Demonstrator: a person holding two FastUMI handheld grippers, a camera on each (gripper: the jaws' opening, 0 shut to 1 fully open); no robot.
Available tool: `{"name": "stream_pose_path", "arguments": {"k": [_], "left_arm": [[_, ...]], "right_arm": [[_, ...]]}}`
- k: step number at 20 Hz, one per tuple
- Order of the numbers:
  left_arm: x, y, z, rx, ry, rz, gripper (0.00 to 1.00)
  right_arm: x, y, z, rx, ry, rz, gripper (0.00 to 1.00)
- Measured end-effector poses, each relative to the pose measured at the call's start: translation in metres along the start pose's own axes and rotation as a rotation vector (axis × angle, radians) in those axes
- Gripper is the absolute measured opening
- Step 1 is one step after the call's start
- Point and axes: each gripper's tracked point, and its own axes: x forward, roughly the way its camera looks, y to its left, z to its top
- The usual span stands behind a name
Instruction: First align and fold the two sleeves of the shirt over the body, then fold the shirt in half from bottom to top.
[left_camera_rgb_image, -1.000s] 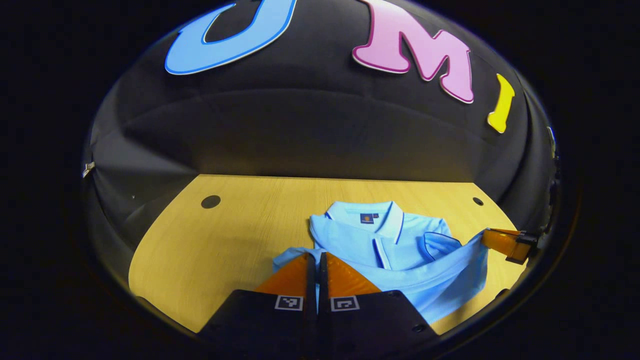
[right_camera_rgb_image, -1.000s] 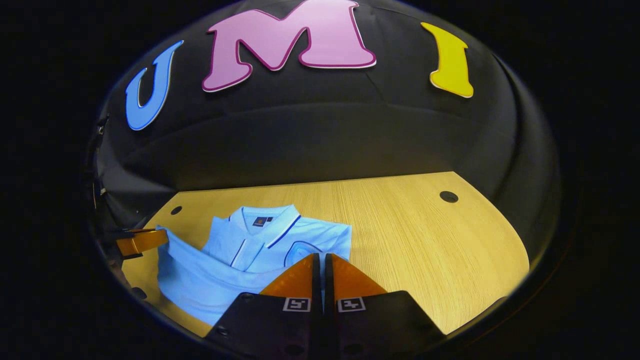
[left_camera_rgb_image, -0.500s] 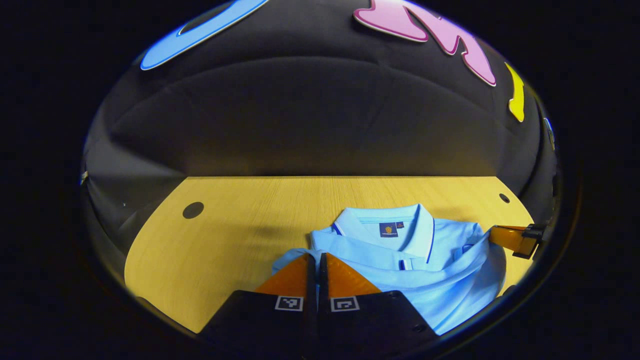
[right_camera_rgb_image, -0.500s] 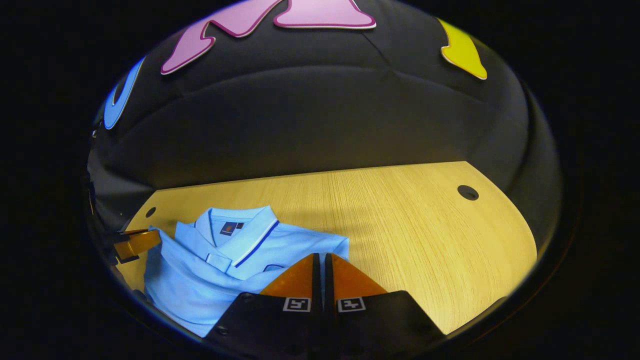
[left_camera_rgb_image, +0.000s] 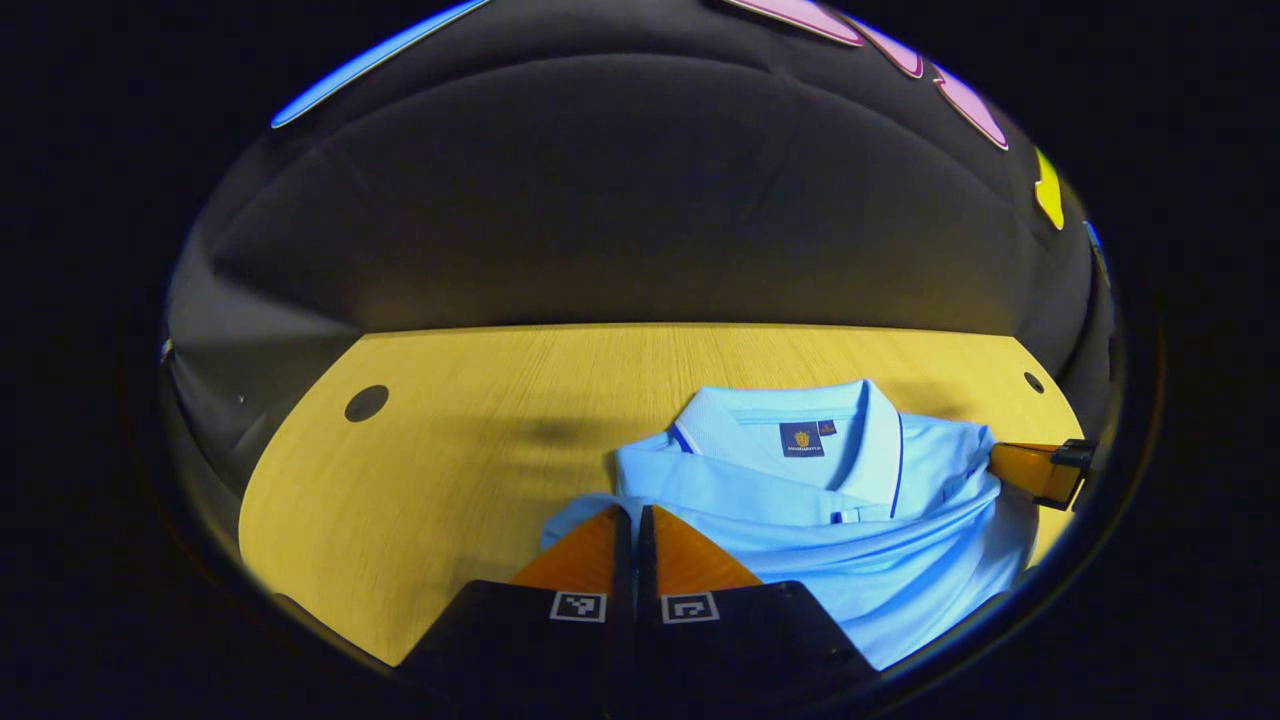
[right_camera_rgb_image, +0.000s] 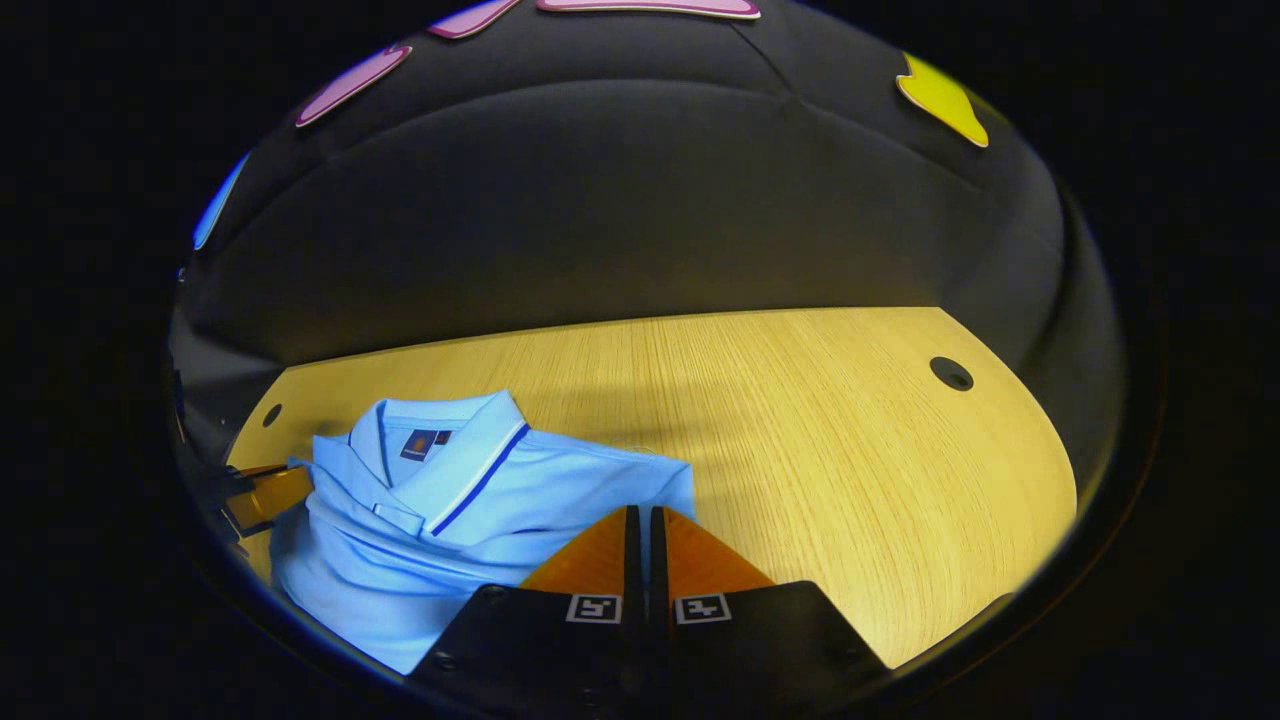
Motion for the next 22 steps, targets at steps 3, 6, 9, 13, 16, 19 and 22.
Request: {"name": "stream_pose_path", "arguments": {"k": [3, 6, 9, 13, 16, 19, 22], "left_arm": [[-0.001, -0.001, -0.001, 0.009, 0.008, -0.004, 0.06], [-0.002, 0.002, -0.004, 0.009, 0.019, -0.002, 0.11], [-0.004, 0.007, -0.002, 0.01, 0.014, 0.008, 0.43], [-0.011, 0.004, 0.003, -0.001, -0.012, -0.004, 0.69], [-0.024, 0.005, 0.01, 0.018, -0.055, 0.005, 0.84], [-0.043, 0.003, 0.016, 0.046, -0.099, -0.004, 0.83], [-0.072, 0.0, 0.022, 0.062, -0.137, -0.013, 0.84]], "right_arm": [[-0.001, 0.0, -0.003, -0.012, 0.006, -0.009, 0.01], [-0.002, -0.003, -0.003, 0.004, 0.016, -0.014, 0.12], [-0.003, -0.007, -0.005, 0.008, 0.022, -0.023, 0.24], [-0.011, -0.015, -0.002, -0.008, 0.004, -0.049, 0.51], [-0.023, -0.017, -0.005, 0.0, -0.012, -0.045, 0.71], [-0.039, -0.014, -0.002, -0.011, -0.045, -0.023, 0.95], [-0.066, -0.007, 0.005, -0.042, -0.083, 0.005, 0.95]]}}
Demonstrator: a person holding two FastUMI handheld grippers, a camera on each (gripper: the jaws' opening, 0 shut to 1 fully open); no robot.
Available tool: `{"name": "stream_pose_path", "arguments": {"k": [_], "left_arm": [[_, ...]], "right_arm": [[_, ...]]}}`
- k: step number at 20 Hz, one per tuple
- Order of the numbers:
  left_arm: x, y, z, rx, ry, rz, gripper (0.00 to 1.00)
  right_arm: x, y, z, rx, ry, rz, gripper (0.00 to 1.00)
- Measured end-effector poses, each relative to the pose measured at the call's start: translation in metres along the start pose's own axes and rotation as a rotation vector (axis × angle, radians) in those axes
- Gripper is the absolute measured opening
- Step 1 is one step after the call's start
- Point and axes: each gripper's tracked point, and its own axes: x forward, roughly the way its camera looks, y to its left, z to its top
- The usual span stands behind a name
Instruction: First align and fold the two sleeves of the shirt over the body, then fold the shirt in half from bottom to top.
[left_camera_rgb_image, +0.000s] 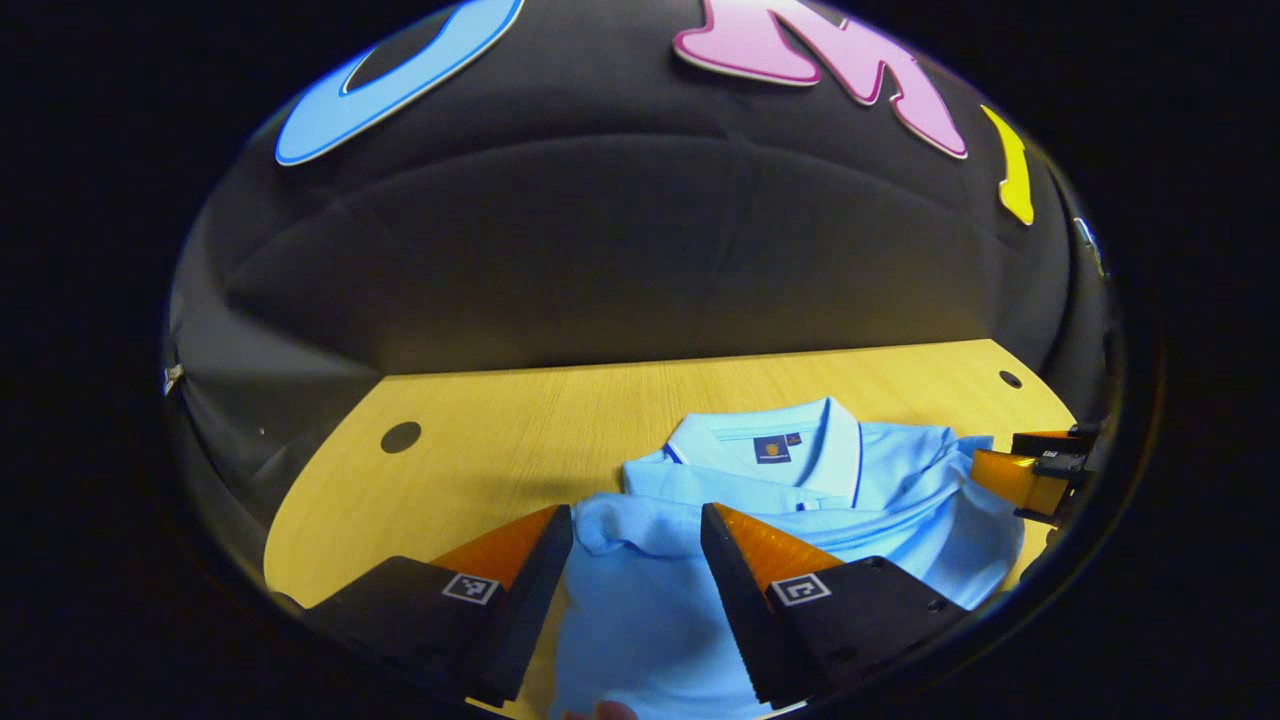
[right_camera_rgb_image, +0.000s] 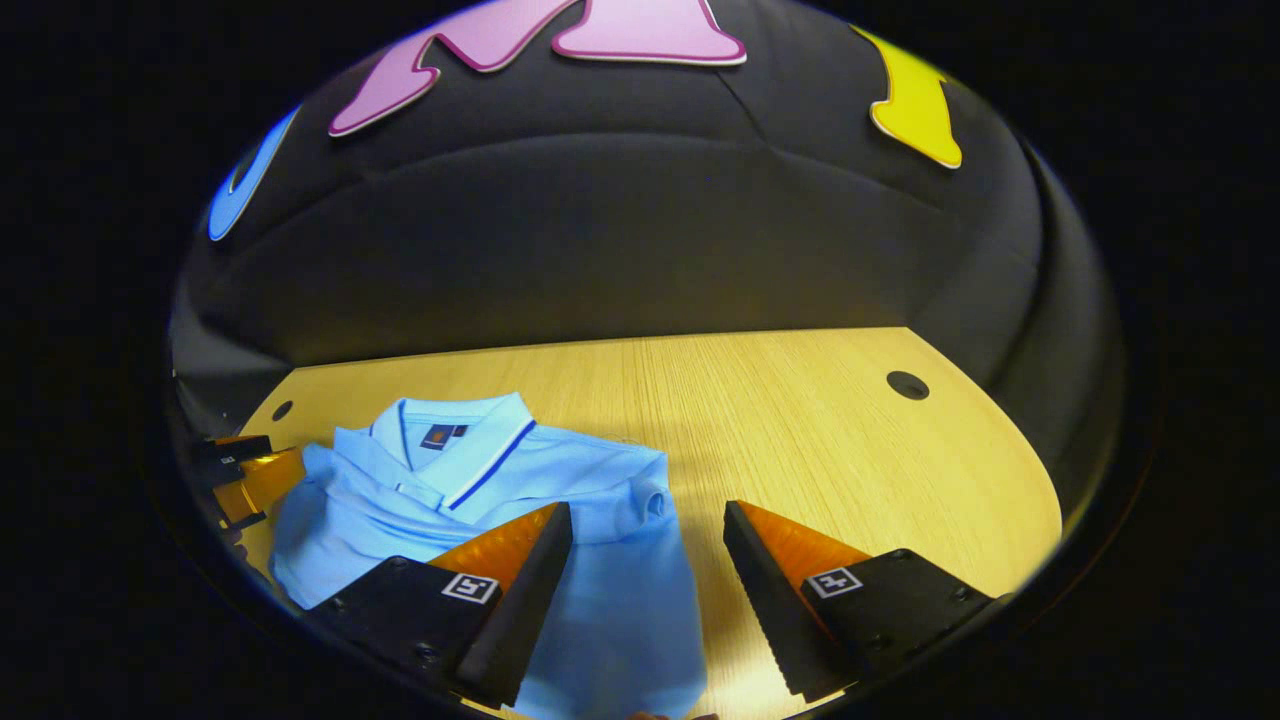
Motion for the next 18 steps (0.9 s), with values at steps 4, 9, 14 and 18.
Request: {"name": "stream_pose_path", "arguments": {"k": [4, 9, 14, 18], "left_arm": [[-0.052, -0.001, 0.013, 0.002, -0.062, -0.011, 0.84], [-0.127, -0.005, 0.021, -0.008, -0.127, -0.019, 0.83], [-0.205, -0.013, 0.016, -0.009, -0.16, -0.037, 0.83], [-0.263, -0.009, 0.01, -0.011, -0.183, -0.046, 0.83]], "right_arm": [[-0.046, 0.013, 0.014, -0.046, -0.06, 0.039, 0.95], [-0.121, 0.031, 0.028, -0.056, -0.121, 0.078, 0.95], [-0.19, 0.038, 0.041, -0.042, -0.167, 0.103, 0.95], [-0.24, 0.038, 0.047, -0.02, -0.198, 0.117, 0.95]]}}
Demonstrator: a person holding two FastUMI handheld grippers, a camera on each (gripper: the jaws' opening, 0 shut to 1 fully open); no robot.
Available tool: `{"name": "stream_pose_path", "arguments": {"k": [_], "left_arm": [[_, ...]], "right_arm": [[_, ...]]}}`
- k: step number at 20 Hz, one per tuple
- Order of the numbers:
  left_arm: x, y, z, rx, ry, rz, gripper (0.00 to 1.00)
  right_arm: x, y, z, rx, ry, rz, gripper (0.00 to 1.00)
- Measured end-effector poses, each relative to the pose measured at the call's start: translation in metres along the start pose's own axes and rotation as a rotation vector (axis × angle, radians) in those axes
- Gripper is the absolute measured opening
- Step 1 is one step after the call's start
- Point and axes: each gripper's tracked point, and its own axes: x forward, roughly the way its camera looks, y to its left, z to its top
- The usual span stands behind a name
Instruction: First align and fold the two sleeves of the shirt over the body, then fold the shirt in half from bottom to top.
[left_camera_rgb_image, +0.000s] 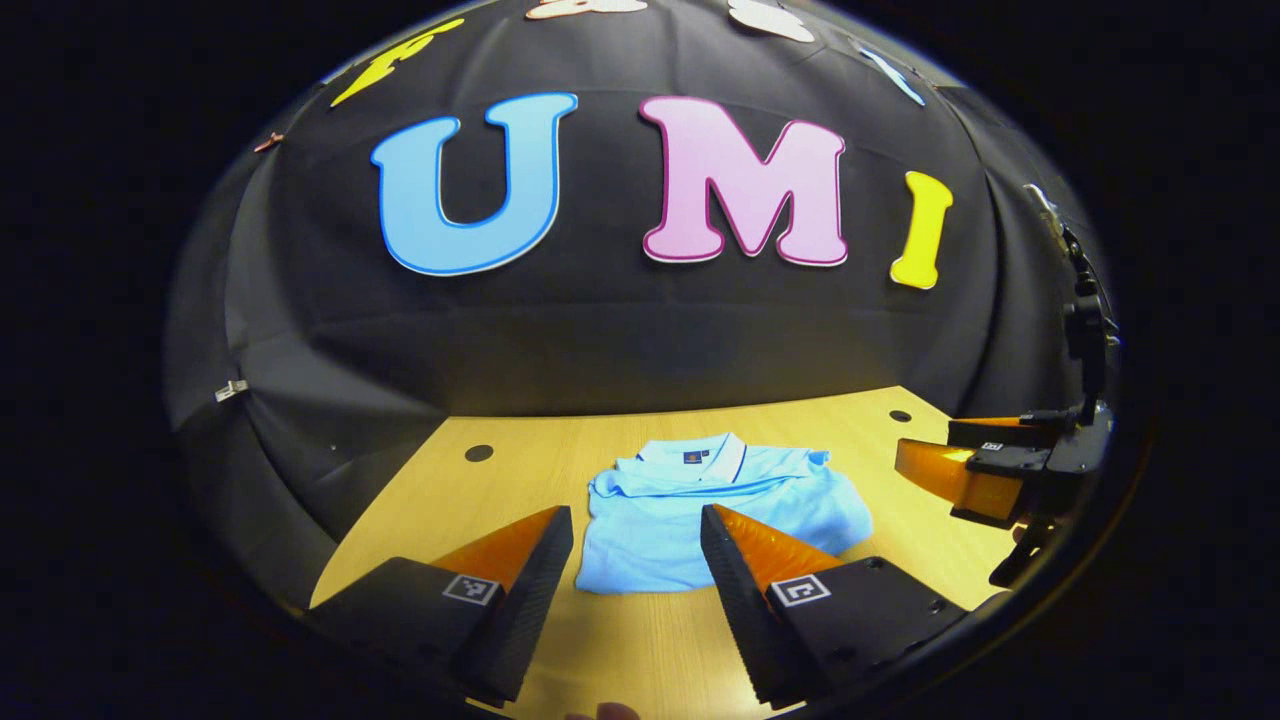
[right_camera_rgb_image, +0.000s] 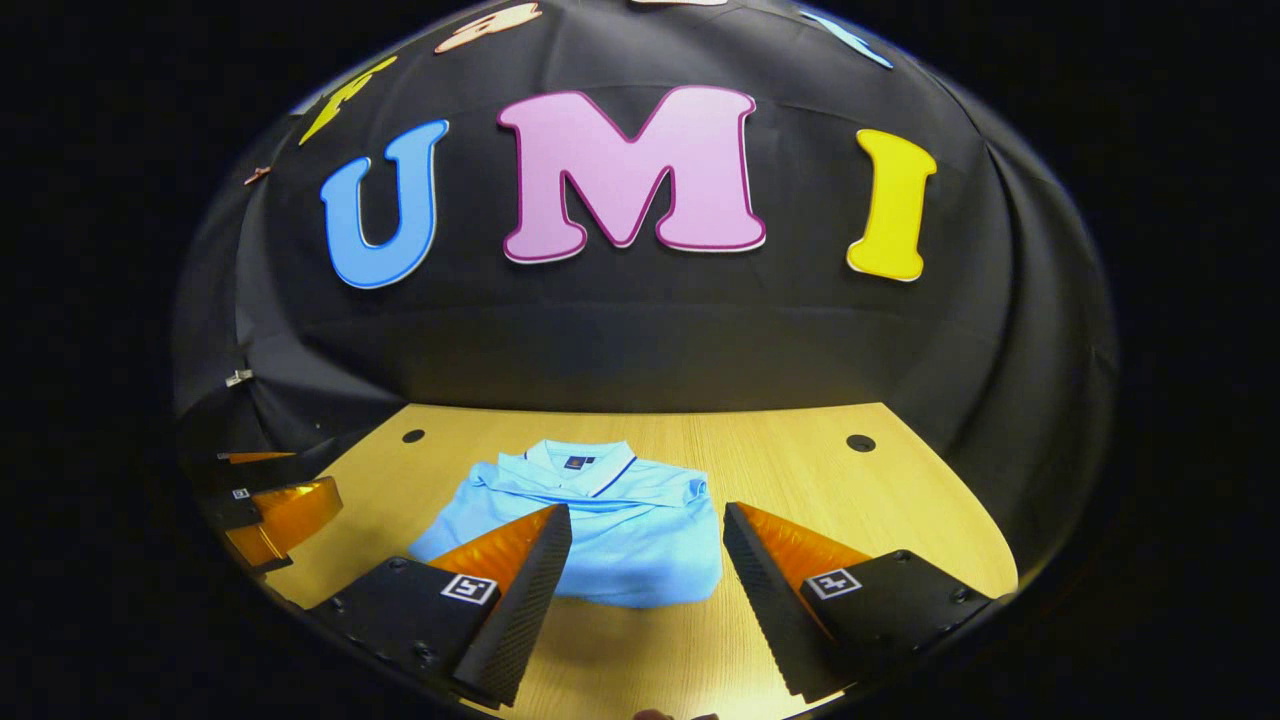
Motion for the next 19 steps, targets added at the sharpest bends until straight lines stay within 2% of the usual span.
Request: {"name": "stream_pose_path", "arguments": {"k": [6, 11, 19], "left_arm": [[-0.071, 0.003, 0.007, -0.022, -0.022, -0.034, 0.85], [-0.118, 0.003, 0.009, -0.025, -0.039, -0.045, 0.87], [-0.16, 0.006, 0.002, -0.05, -0.046, -0.024, 0.87]], "right_arm": [[-0.079, 0.004, 0.025, -0.004, -0.077, 0.016, 0.96], [-0.135, 0.013, 0.03, 0.005, -0.099, 0.035, 0.96], [-0.162, 0.02, 0.021, -0.032, -0.085, 0.072, 0.97]]}}
